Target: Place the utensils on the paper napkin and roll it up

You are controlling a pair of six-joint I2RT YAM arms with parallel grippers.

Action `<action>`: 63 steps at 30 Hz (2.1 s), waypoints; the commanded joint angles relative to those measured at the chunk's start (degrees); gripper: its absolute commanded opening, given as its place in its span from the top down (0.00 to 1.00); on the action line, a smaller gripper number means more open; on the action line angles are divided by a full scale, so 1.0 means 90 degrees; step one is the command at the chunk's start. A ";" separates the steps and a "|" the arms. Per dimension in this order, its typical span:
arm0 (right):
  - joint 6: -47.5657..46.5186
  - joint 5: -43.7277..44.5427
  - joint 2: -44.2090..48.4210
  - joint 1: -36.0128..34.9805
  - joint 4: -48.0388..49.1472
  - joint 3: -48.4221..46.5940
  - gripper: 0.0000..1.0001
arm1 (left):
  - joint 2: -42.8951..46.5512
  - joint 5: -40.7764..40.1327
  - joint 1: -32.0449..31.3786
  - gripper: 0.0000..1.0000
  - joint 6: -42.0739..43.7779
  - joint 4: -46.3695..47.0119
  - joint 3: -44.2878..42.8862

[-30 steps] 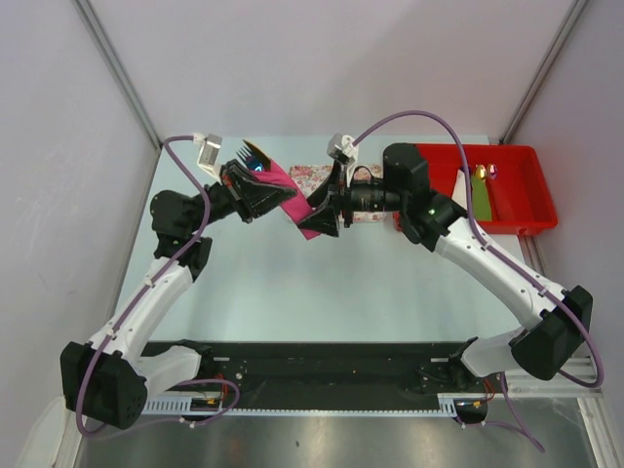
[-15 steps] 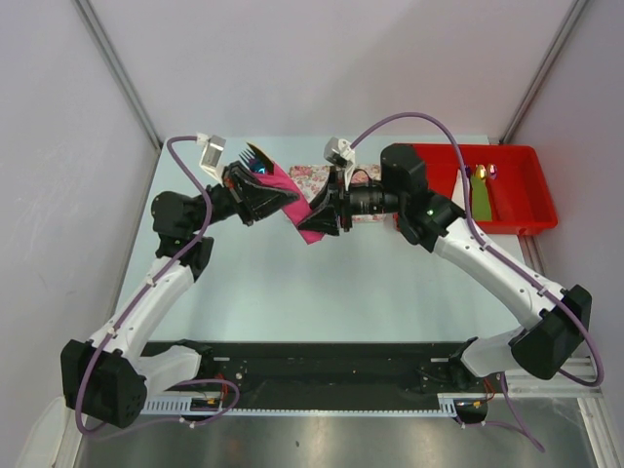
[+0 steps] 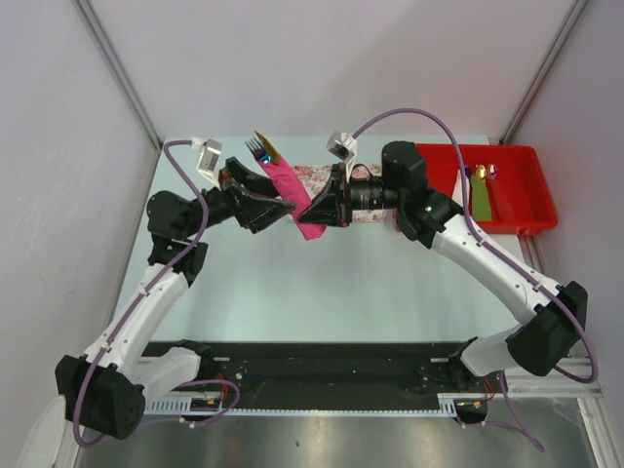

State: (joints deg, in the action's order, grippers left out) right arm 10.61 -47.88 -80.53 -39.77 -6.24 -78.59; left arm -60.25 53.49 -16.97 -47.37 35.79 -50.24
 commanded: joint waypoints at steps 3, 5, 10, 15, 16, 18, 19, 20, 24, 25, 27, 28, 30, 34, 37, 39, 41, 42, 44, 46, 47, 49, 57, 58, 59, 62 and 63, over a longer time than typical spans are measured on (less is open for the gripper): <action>0.1085 -0.0178 0.0003 0.0180 0.1425 -0.0155 1.00 | 0.0279 -0.0329 0.0265 0.13 0.0430 -0.0374 0.0416; 0.1184 -0.0246 -0.0036 0.0180 0.1562 -0.0165 1.00 | 0.0210 -0.0319 0.0255 0.12 0.0304 -0.0199 0.0436; 0.1253 -0.0383 -0.0105 0.0132 0.1611 -0.0194 1.00 | -0.0180 -0.0319 0.0255 0.11 -0.0446 0.0582 0.0465; 0.1184 -0.0432 -0.0183 0.0122 0.1553 -0.0252 1.00 | -0.0483 -0.0329 0.0255 0.17 -0.1598 0.1929 0.0562; 0.1155 -0.0442 -0.0193 0.0103 0.1524 -0.0253 1.00 | -0.0522 -0.0348 0.0255 0.19 -0.1679 0.2105 0.0553; 0.1106 -0.0442 -0.0202 0.0093 0.1484 -0.0243 1.00 | -0.0591 -0.0377 0.0235 0.25 -0.1767 0.2185 0.0533; 0.1106 -0.0432 -0.0193 0.0093 0.1475 -0.0243 1.00 | -0.0610 -0.0397 0.0216 0.29 -0.1767 0.2214 0.0514; 0.1096 -0.0432 -0.0202 0.0073 0.1494 -0.0243 1.00 | -0.0659 -0.0397 0.0187 0.33 -0.1777 0.2224 0.0514; 0.1106 -0.0364 -0.0241 0.0073 0.1553 -0.0262 1.00 | -0.0727 -0.0426 0.0089 0.52 -0.1874 0.2234 0.0514; 0.1106 -0.0345 -0.0251 0.0063 0.1562 -0.0262 1.00 | -0.0728 -0.0426 0.0079 0.54 -0.1884 0.2234 0.0523; 0.1058 -0.0305 -0.0271 0.0083 0.1562 -0.0262 1.00 | -0.0747 -0.0417 0.0069 0.56 -0.1894 0.2186 0.0543; 0.1038 -0.0305 -0.0271 0.0083 0.1553 -0.0272 1.00 | -0.0757 -0.0388 0.0060 0.54 -0.1904 0.2185 0.0543; 0.1038 -0.0325 -0.0281 0.0112 0.1523 -0.0282 1.00 | -0.0767 -0.0358 0.0040 0.49 -0.1933 0.2185 0.0543; 0.1028 -0.0335 -0.0271 0.0122 0.1504 -0.0292 1.00 | -0.0796 -0.0387 0.0001 0.57 -0.1962 0.2156 0.0582; 0.1057 -0.0344 -0.0290 0.0122 0.1553 -0.0301 1.00 | -0.0844 -0.0387 -0.0057 0.59 -0.1992 0.2205 0.0582; 0.1057 -0.0335 -0.0290 0.0132 0.1572 -0.0301 1.00 | -0.0874 -0.0368 -0.0097 0.66 -0.2002 0.2244 0.0553; 0.1086 -0.0306 -0.0290 0.0132 0.1631 -0.0292 1.00 | -0.0903 -0.0358 -0.0126 0.79 -0.2041 0.2254 0.0553; 0.1135 -0.0305 -0.0310 0.0141 0.1737 -0.0282 1.00 | -0.0913 -0.0339 -0.0126 0.86 -0.2050 0.2254 0.0553; 0.1242 -0.0305 -0.0329 0.0180 0.1816 -0.0282 1.00 | -0.0933 -0.0338 -0.0126 1.00 -0.2099 0.2293 0.0572; 0.1311 -0.0383 -0.0339 0.0210 0.1885 -0.0272 1.00 | -0.0942 -0.0338 -0.0068 1.00 -0.2099 0.2361 0.0495; 0.1369 -0.0422 -0.0349 0.0219 0.1885 -0.0291 0.96 | -0.0952 -0.0348 -0.0019 1.00 -0.2109 0.2458 0.0465; 0.1399 -0.0471 -0.0330 0.0258 0.1807 -0.0282 0.78 | -0.0972 -0.0358 0.0166 1.00 -0.2129 0.2527 0.0319; 0.0494 0.0006 -0.0105 0.0610 0.0385 -0.0457 0.37 | -0.1040 -0.0358 0.0470 1.00 -0.2314 0.2615 0.0152; 0.0404 0.0027 -0.0027 0.0639 0.0275 -0.0467 0.37 | -0.1030 -0.0368 0.0479 1.00 -0.2334 0.2634 0.0152; 0.0364 0.0036 -0.0007 0.0707 0.0177 -0.0477 0.38 | -0.1050 -0.0358 0.0480 1.00 -0.2353 0.2673 0.0152; 0.0403 -0.0041 0.0051 0.0815 -0.0048 -0.0390 0.58 | -0.1060 -0.0329 0.0499 1.00 -0.2383 0.2751 0.0104; 0.0442 -0.0051 0.0061 0.0864 -0.0078 -0.0351 0.61 | -0.1069 -0.0329 0.0509 1.00 -0.2392 0.2781 0.0094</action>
State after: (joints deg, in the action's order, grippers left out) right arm 16.32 -48.64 -83.00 -33.12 -3.44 -79.99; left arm -70.35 51.22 -12.82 -67.57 56.16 -45.93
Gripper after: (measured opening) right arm 0.459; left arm 0.045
